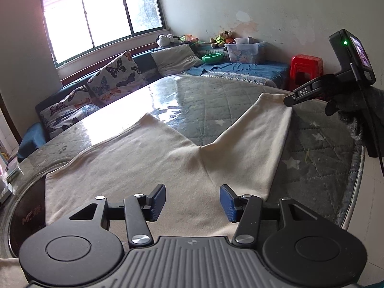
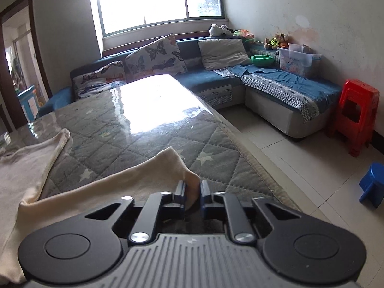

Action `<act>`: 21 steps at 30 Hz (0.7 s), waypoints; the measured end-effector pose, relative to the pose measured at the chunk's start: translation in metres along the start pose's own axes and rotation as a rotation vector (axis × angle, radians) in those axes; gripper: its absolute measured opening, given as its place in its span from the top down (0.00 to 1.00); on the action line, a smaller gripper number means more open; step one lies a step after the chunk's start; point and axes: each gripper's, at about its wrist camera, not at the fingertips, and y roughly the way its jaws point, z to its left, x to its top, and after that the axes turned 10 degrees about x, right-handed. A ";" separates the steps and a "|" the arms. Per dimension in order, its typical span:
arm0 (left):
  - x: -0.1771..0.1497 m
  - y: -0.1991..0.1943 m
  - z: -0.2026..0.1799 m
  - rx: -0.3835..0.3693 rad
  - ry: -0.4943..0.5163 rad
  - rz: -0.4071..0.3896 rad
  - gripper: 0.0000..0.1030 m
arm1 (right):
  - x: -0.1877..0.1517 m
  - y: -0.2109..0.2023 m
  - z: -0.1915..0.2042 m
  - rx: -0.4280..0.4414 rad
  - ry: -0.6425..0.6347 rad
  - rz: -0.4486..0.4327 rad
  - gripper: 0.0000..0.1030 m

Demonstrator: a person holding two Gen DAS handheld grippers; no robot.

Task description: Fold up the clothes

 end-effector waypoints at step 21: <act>0.033 0.072 -0.015 -0.173 -0.224 0.082 0.48 | 0.014 -0.037 -0.001 0.071 0.044 -0.105 0.95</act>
